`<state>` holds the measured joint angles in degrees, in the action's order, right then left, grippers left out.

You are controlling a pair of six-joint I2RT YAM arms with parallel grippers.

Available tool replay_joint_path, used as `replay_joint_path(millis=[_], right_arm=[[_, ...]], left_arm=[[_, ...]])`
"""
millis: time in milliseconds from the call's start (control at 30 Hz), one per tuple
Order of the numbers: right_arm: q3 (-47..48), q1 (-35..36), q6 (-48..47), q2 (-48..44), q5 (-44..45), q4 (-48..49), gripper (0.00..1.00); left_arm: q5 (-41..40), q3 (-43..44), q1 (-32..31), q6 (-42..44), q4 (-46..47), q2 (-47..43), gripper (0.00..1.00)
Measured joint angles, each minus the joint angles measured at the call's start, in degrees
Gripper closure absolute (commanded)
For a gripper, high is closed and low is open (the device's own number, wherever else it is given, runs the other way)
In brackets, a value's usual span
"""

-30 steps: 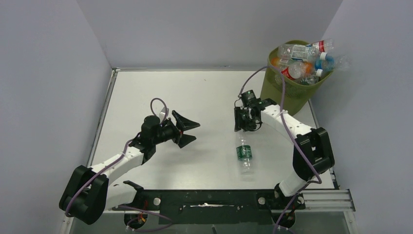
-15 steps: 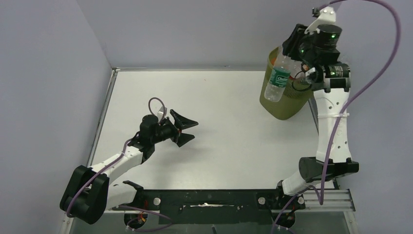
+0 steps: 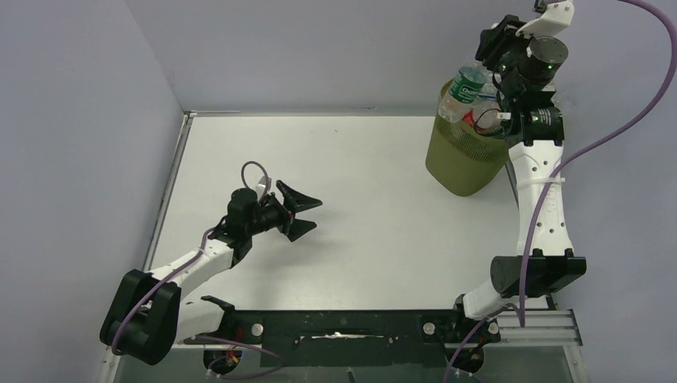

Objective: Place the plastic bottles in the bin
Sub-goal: Place the plastic bottle in the trash bin.

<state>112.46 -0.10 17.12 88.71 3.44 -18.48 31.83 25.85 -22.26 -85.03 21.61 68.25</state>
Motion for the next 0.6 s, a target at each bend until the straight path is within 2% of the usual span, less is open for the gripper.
replay_joint_path(millis=[333,600], right_arm=[[-1.4,-1.6,-0.2,1.1,3.0,15.9,0.79],[-4.9,-1.9,-0.7,4.4,3.5,20.0,0.79]], left_arm=[[0.9,0.0,1.6,0.2,0.1,1.9,0.13],[1.9,0.0,2.5,0.2,0.1,3.3,0.13]])
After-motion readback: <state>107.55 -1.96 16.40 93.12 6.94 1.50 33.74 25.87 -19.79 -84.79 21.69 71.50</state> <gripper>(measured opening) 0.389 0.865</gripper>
